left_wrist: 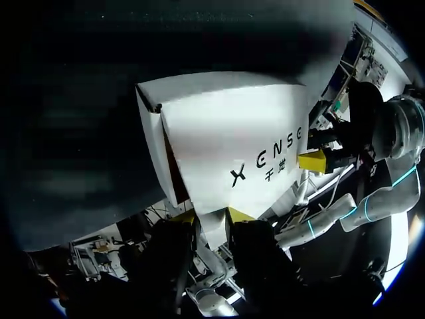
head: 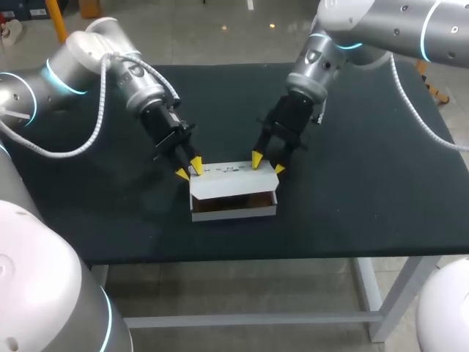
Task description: Assemble the packaging by folding the flat box into shape, placing the metal phone stand inside, and closing the box properly
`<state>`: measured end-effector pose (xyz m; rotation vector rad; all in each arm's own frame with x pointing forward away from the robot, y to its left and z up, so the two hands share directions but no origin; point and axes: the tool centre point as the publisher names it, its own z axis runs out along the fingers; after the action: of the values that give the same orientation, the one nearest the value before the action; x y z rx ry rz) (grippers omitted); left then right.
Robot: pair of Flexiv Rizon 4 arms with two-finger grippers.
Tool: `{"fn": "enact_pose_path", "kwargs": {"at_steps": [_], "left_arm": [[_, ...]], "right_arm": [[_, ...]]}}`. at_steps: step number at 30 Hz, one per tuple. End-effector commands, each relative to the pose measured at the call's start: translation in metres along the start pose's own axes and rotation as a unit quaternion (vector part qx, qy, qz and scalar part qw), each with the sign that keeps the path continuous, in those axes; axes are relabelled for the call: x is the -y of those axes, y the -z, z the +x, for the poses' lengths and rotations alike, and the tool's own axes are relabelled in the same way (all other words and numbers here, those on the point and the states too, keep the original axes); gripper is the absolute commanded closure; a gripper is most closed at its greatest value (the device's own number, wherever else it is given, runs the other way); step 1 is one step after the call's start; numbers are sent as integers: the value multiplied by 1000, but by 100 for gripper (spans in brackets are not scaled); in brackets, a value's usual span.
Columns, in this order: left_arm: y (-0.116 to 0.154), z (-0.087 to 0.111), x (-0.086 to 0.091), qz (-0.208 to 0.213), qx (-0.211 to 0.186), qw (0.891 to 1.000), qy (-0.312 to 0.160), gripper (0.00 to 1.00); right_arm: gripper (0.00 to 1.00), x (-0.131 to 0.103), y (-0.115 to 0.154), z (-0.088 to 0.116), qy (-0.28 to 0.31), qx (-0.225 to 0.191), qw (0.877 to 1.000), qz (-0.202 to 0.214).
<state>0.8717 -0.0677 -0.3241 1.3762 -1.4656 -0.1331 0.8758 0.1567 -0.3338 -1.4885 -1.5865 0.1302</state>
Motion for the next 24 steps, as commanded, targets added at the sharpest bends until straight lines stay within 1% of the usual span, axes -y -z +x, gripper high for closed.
{"fn": "enact_pose_path", "kwargs": {"at_steps": [1,7,13,20,24], "left_arm": [[-9,6,-3,9,2,1000,-2,73],[-11,1,-5,18,12,1000,-2,70],[-11,-2,-7,49,27,998,4,68],[-6,-5,-13,82,28,996,6,64],[2,-6,-20,131,20,991,18,62]], "right_arm": [[51,-5,-6,8,8,0,1000,-1],[50,-7,-7,5,13,1,1000,-4],[49,-6,-8,4,18,2,1000,-10],[49,-8,-10,1,20,2,1000,-14],[47,-8,-11,0,19,2,1000,-19]]}}
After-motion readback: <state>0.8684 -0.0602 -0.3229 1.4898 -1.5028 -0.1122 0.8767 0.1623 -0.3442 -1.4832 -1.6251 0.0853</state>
